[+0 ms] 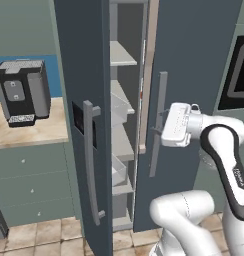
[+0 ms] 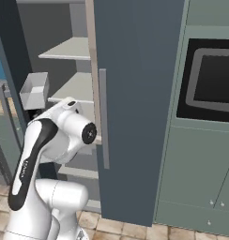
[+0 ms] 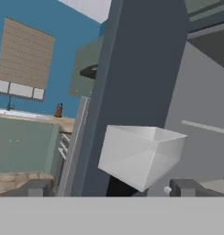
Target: Retrieve the chicken drumstick from the fridge and place it on the saucepan with marinade on the stove.
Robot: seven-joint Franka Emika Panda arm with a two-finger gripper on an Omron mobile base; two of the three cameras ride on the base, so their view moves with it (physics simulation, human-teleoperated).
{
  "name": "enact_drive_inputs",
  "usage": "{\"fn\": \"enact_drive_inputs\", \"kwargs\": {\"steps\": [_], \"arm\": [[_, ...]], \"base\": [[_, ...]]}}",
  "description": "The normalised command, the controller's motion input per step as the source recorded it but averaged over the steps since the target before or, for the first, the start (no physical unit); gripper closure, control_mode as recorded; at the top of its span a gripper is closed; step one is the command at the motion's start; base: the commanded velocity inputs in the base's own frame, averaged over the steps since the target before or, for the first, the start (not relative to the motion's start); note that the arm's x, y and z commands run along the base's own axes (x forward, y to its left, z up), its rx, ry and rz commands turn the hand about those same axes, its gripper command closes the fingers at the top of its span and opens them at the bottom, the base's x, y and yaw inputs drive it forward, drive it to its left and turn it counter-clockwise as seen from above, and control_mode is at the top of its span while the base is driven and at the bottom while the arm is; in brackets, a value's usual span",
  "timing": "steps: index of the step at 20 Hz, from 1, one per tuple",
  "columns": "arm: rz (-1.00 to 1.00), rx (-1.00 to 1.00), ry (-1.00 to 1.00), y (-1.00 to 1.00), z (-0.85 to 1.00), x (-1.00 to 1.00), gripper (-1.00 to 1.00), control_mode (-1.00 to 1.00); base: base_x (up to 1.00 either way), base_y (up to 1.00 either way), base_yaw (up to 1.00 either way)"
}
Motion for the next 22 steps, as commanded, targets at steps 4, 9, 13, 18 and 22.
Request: {"fn": "enact_drive_inputs", "kwargs": {"steps": [4, 9, 13, 18, 22], "arm": [[0.01, 0.00, 0.13, 0.24, 0.00, 0.26, -1.00, -1.00], [0.00, 0.00, 0.14, 0.20, 0.00, 0.25, -1.00, -1.00], [0.00, 0.00, 0.03, 0.10, 0.00, 0.13, -1.00, -1.00], [0.04, 0.00, 0.00, 0.10, -0.01, 0.24, -1.00, -1.00], [0.07, 0.00, 0.00, 0.08, -0.12, 0.32, -1.00, -1.00]], "base": [[0.00, 0.00, 0.00], [0.00, 0.00, 0.00], [0.00, 0.00, 0.00], [0.00, 0.00, 0.00], [0.00, 0.00, 0.00]]}}
